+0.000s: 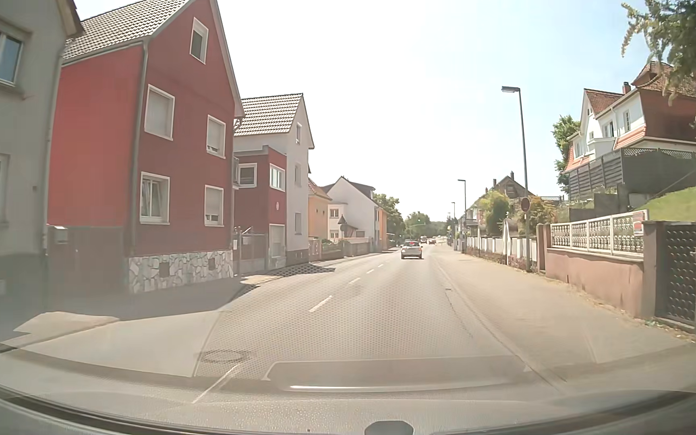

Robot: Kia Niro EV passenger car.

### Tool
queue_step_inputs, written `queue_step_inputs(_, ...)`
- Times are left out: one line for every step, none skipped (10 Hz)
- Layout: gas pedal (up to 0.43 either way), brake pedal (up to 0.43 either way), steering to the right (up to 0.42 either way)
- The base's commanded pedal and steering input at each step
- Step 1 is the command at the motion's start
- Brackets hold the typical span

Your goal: Follow the waypoints while adhering to traffic rules and regulations

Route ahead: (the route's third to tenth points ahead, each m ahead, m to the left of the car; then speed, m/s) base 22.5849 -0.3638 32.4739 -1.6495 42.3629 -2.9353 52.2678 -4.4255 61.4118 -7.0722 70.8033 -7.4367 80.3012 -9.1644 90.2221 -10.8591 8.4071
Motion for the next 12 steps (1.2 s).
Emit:
queue_step_inputs(0.000,0.000,0.071)
queue_step_inputs(0.000,0.000,0.067)
queue_step_inputs(0.047,0.000,0.060)
queue_step_inputs(0.059,0.000,0.052)
queue_step_inputs(0.110,0.000,0.040)
queue_step_inputs(0.130,0.000,0.026)
queue_step_inputs(0.130,0.000,0.018)
queue_step_inputs(0.157,0.000,0.018)
queue_step_inputs(0.189,0.000,0.021)
queue_step_inputs(0.228,0.000,0.025)
queue_step_inputs(0.228,0.000,0.029)
queue_step_inputs(0.228,0.000,0.029)
